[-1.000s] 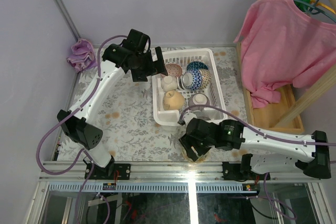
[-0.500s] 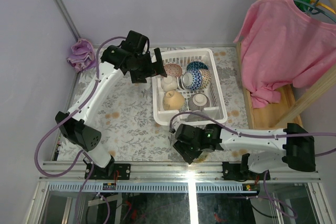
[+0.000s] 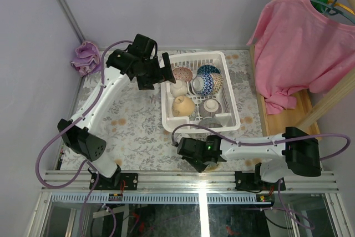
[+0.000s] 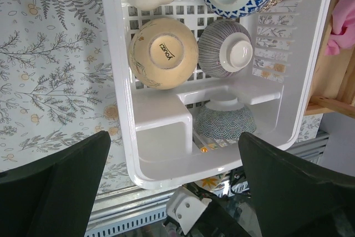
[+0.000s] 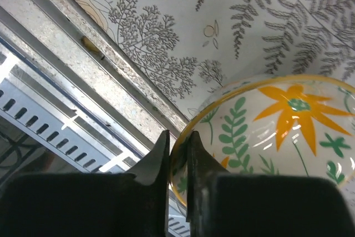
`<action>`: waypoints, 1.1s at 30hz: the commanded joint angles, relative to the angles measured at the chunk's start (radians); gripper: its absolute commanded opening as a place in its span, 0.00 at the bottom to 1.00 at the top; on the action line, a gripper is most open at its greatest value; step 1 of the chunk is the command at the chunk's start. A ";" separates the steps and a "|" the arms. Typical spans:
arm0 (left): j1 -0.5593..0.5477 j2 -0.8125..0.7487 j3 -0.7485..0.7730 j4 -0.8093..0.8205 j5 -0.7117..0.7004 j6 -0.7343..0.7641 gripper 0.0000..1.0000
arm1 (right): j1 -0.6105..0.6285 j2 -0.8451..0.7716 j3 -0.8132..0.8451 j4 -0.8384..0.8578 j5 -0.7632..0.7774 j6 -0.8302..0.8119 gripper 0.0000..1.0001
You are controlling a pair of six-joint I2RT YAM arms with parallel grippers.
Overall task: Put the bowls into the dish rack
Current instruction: Pick up the bowl from the center of the board.
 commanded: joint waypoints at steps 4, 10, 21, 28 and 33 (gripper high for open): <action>0.003 -0.027 -0.018 0.004 -0.002 -0.005 1.00 | 0.009 -0.005 0.040 -0.028 0.050 0.011 0.00; 0.003 -0.017 0.000 0.011 0.004 -0.008 1.00 | 0.009 -0.081 0.120 -0.087 0.067 -0.024 0.00; 0.003 0.004 0.034 0.019 0.022 -0.014 1.00 | -0.020 -0.247 0.199 -0.145 0.021 -0.026 0.00; 0.003 0.019 0.070 0.021 0.037 -0.021 1.00 | -0.106 -0.285 0.374 -0.171 -0.039 -0.040 0.00; 0.003 0.028 0.110 0.024 0.047 -0.021 1.00 | -0.268 -0.254 0.555 -0.177 -0.175 -0.077 0.00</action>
